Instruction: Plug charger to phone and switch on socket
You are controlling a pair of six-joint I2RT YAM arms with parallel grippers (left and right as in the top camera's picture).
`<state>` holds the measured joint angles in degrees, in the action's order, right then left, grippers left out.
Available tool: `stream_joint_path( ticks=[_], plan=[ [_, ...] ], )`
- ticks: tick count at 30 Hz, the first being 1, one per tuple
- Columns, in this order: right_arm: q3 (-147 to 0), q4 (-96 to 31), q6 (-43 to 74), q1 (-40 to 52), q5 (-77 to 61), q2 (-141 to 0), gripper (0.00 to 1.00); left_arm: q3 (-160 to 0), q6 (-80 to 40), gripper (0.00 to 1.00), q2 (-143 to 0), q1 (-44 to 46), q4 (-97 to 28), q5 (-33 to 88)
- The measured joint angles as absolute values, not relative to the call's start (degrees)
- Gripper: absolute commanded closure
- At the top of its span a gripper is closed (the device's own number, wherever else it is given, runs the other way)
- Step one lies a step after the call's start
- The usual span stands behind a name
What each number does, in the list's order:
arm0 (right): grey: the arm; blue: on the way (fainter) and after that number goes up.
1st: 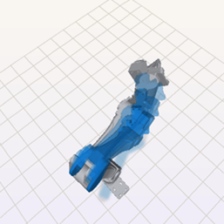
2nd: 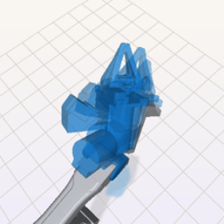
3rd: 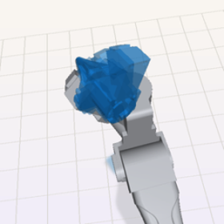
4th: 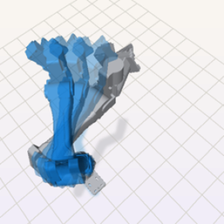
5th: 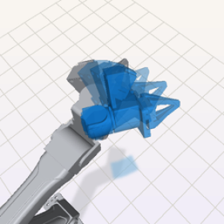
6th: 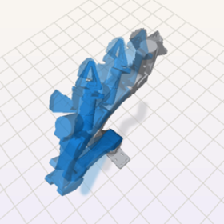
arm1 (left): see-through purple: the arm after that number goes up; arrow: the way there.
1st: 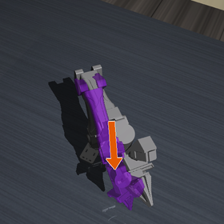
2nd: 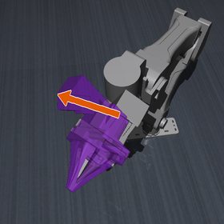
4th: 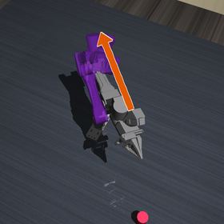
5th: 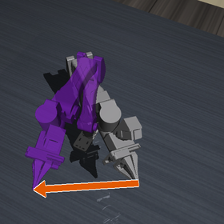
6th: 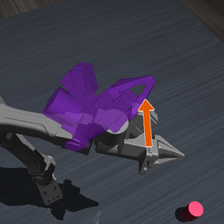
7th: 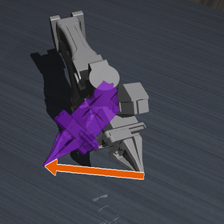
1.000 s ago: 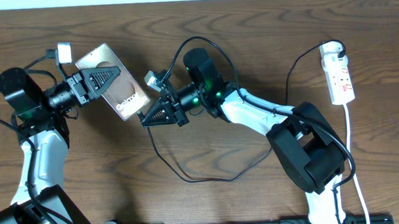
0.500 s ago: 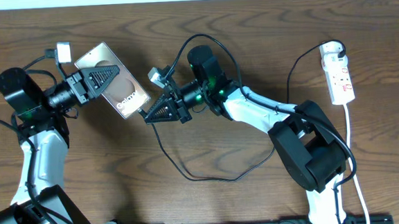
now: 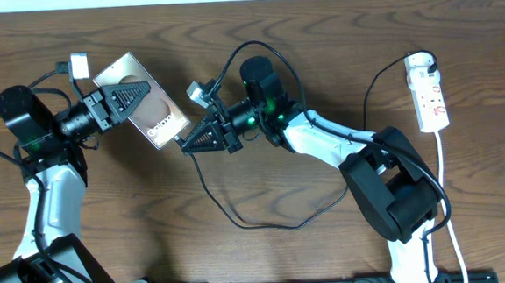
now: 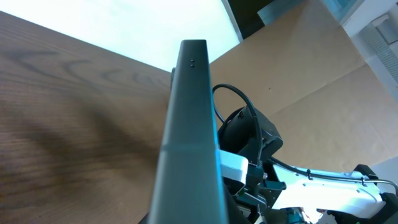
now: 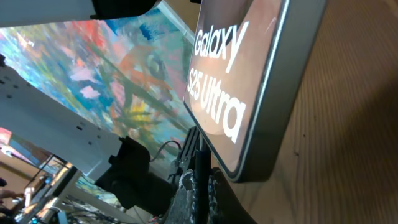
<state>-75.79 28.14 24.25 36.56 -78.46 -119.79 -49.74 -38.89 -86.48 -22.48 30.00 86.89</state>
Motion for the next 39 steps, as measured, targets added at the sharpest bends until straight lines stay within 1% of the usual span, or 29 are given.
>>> stream_joint_path(
  ticks=[39],
  plan=[
    [-75.8,28.1,33.2,36.6,-77.1,-119.8,0.99,-49.7,-38.9,0.93,-86.5,-22.5,30.0,85.9]
  ],
)
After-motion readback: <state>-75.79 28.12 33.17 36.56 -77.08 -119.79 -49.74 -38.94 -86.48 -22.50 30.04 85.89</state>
